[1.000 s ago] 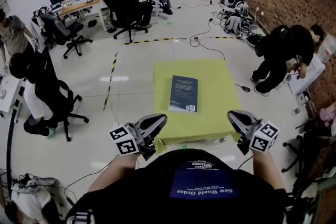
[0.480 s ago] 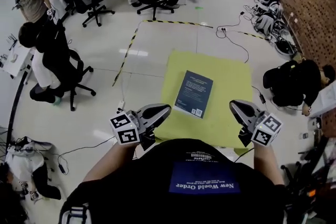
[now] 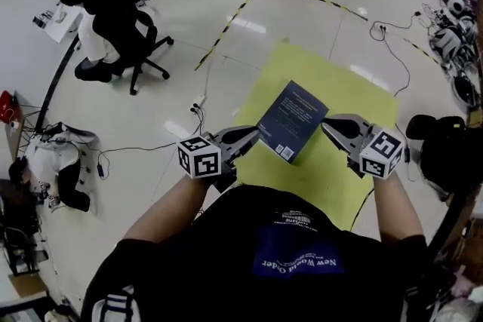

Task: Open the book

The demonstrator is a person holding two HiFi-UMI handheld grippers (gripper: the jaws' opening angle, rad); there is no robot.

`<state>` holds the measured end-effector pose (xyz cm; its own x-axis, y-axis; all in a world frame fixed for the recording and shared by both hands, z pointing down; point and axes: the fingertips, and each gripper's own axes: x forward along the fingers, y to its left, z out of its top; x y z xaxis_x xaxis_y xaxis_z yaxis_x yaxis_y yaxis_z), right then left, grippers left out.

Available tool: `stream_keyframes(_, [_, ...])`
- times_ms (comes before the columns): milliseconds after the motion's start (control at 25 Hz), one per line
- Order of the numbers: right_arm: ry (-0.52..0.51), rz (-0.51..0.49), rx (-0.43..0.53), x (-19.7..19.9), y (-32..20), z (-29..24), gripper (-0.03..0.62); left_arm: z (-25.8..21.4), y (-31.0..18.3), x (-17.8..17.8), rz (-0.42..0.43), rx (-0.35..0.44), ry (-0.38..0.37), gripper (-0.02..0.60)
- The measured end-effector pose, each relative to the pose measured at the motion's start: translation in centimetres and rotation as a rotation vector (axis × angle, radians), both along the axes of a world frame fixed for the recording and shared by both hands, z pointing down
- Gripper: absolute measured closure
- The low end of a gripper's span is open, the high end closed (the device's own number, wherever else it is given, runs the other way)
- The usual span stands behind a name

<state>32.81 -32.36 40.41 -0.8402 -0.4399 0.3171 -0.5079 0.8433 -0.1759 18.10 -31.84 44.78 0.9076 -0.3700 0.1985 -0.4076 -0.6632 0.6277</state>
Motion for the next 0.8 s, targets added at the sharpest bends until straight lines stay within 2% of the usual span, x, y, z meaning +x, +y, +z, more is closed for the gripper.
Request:
stream_keyframes(120, [0.100, -0.143, 0.002, -3.3, -2.2, 3.3, 0.608, 4.0, -2.6, -0.9, -0.039, -0.082, -0.071, 0.574])
stream_keyframes(160, [0.138, -0.191, -0.004, -4.6, -2.6, 4.6, 0.528, 5.6, -3.3, -1.2, -0.041, -0.110, -0.099, 0.572])
stream_keyframes(200, [0.180, -0.240, -0.011, -5.8, -2.8, 5.9, 0.485, 7.2, -3.8, -1.4, -0.038, -0.137, -0.130, 0.557])
stream_keyframes(320, [0.335, -0.392, 0.004, -9.3, -3.8, 9.5, 0.446, 11.7, -5.2, -1.7, 0.014, -0.205, -0.245, 0.451])
stream_keyframes(440, [0.511, -0.563, 0.000, -11.9, -5.2, 13.1, 0.363, 15.4, -5.7, -1.6, 0.091, -0.280, -0.360, 0.383])
stream_keyframes(560, [0.740, -0.735, 0.023, -12.2, -7.1, 17.0, 0.330, 17.7, -5.7, -1.5, 0.131, -0.335, -0.420, 0.367])
stream_keyframes(640, [0.862, -0.798, 0.033, -11.6, -8.7, 19.0, 0.330, 18.9, -5.8, -1.3, 0.150, -0.360, -0.439, 0.367])
stream_keyframes(800, [0.948, -0.842, 0.017, -10.6, -9.9, 20.5, 0.330, 20.5, -5.3, -0.6, 0.194, -0.419, -0.459, 0.365])
